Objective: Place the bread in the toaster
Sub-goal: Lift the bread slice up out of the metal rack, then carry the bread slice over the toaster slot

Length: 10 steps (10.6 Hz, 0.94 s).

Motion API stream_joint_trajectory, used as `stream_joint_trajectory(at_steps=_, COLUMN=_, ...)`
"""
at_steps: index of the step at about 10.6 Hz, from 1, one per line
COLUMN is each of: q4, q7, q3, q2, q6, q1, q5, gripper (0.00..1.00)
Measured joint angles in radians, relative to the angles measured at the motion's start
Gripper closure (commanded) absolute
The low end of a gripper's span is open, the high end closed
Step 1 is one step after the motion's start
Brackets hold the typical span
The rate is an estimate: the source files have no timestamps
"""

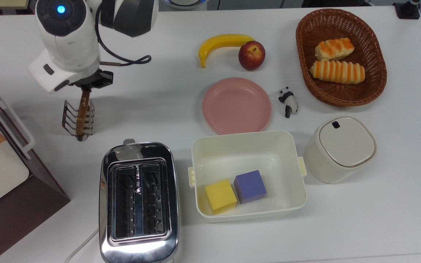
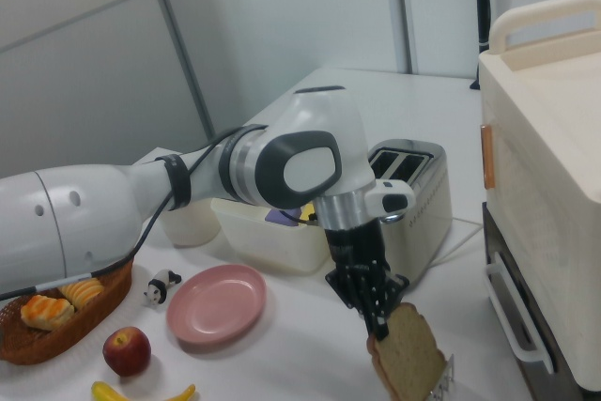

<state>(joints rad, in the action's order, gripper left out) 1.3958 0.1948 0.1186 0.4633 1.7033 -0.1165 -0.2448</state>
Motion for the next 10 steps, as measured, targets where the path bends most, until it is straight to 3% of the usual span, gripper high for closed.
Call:
stream_joint_trajectory(at_steps=6, q4=-0.083, q7=0.019, q3=-0.004, q2=-0.076, q6=0.003, q1=-0.001, q5=-0.02, gripper=0.98)
stream_joint_trajectory(at_steps=10, q4=-0.099, q7=-0.028, q3=-0.016, q2=-0.083, q6=0.185, q1=0.004, q5=0.095, gripper=0.98)
